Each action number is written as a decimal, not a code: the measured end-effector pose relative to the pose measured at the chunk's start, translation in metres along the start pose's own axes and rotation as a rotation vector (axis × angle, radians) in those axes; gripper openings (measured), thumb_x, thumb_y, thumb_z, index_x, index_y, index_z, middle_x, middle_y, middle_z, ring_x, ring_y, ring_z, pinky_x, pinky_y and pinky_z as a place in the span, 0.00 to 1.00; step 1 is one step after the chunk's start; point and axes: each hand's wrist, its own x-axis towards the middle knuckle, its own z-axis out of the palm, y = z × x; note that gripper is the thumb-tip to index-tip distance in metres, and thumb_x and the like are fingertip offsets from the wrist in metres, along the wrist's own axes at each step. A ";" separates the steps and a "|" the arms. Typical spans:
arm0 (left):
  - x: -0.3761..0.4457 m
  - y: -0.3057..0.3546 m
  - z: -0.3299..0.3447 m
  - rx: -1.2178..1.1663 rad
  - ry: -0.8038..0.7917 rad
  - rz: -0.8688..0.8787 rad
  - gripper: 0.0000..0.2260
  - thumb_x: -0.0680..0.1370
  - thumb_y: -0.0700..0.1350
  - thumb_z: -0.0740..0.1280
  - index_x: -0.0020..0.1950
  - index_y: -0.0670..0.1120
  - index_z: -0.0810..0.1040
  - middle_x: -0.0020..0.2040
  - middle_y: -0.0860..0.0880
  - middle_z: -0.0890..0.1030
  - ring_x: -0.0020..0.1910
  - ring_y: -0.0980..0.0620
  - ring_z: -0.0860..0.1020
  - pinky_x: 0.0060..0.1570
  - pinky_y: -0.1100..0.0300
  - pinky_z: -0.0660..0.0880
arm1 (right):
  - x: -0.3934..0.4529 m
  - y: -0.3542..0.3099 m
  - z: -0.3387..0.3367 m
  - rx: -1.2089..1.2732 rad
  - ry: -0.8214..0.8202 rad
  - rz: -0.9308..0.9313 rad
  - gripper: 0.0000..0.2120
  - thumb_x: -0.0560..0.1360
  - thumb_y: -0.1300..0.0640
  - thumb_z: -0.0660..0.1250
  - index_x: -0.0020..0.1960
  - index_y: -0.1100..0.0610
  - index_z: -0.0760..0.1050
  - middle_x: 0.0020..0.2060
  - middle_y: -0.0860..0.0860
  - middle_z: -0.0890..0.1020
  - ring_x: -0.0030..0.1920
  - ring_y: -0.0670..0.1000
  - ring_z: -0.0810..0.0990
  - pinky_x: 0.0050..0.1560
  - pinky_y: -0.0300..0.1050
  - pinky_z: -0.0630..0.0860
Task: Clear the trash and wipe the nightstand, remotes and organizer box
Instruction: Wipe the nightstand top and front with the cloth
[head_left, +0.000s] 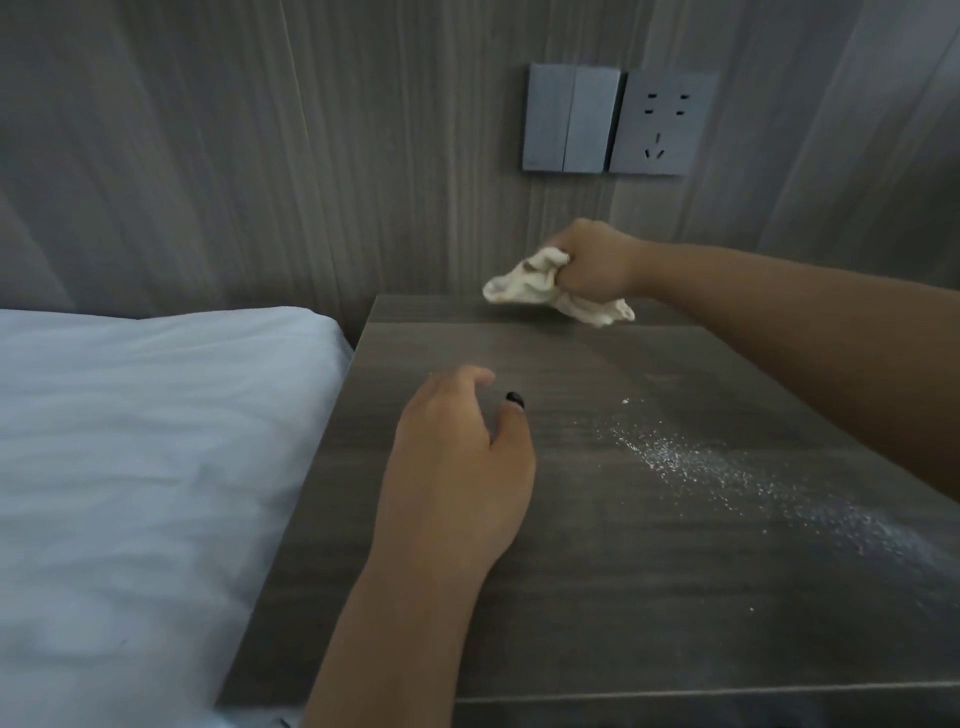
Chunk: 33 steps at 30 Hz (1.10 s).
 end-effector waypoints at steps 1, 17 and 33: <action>0.001 -0.001 -0.001 0.012 0.002 -0.001 0.15 0.80 0.52 0.62 0.66 0.54 0.73 0.55 0.52 0.78 0.56 0.49 0.78 0.57 0.53 0.74 | 0.011 -0.003 0.010 -0.041 0.044 0.009 0.12 0.77 0.63 0.58 0.49 0.52 0.78 0.43 0.50 0.80 0.48 0.52 0.79 0.44 0.42 0.70; 0.020 -0.050 -0.045 0.291 -0.007 -0.350 0.18 0.82 0.47 0.60 0.70 0.43 0.68 0.67 0.44 0.73 0.60 0.44 0.73 0.50 0.60 0.65 | 0.063 -0.068 0.083 -0.171 0.004 -0.118 0.12 0.78 0.60 0.57 0.54 0.57 0.77 0.55 0.54 0.81 0.57 0.57 0.78 0.56 0.48 0.71; 0.024 -0.047 -0.033 0.362 -0.028 -0.342 0.24 0.81 0.47 0.59 0.73 0.37 0.59 0.65 0.42 0.72 0.59 0.43 0.73 0.60 0.52 0.71 | 0.061 -0.093 0.102 -0.227 -0.112 -0.305 0.17 0.73 0.67 0.58 0.48 0.46 0.72 0.52 0.50 0.76 0.53 0.54 0.74 0.55 0.50 0.69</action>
